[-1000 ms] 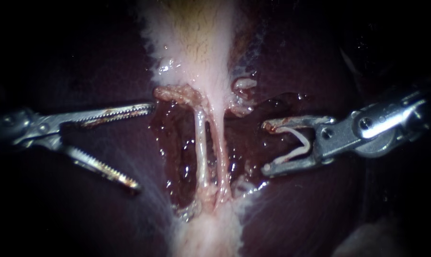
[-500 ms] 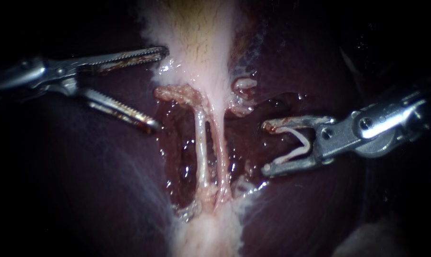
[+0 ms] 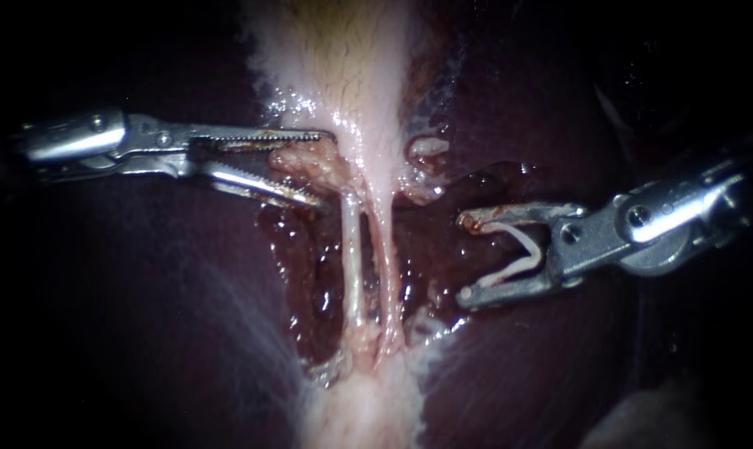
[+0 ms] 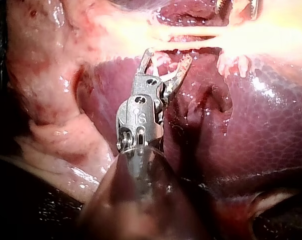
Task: Grabbing gallbladder
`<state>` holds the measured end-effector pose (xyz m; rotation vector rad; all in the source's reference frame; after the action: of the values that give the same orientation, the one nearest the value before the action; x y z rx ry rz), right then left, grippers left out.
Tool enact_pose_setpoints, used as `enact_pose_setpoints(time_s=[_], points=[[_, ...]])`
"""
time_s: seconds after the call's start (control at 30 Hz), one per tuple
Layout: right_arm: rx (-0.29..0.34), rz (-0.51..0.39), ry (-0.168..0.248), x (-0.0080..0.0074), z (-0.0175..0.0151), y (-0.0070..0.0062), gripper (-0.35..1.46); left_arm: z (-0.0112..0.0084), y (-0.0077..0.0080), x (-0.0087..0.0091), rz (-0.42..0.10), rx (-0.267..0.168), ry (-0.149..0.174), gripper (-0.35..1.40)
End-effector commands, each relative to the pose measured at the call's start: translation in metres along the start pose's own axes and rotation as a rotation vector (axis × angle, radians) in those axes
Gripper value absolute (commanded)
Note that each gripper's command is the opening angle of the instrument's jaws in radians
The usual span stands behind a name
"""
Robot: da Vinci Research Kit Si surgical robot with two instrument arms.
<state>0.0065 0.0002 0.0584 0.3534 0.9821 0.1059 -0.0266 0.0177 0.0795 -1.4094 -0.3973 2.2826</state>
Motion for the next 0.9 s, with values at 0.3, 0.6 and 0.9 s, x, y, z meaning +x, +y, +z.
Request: enact_pose_setpoints(time_s=[0.3, 0.6, 0.9], points=[[0.0, 0.0, 0.0, 0.0, 0.0, 0.0, 0.5, -0.002, 0.0004, 0.0008, -0.085, 0.001, -0.006, -0.35], [0.0, 0.0, 0.0, 0.0, 0.0, 0.0, 0.5, -0.0044, 0.0022, 0.0039, -0.136, 0.005, -0.007, -0.35], [0.0, 0.0, 0.0, 0.0, 0.0, 0.0, 0.5, -0.0079, 0.0045, 0.0081, -0.157, -0.003, -0.006, -0.35]])
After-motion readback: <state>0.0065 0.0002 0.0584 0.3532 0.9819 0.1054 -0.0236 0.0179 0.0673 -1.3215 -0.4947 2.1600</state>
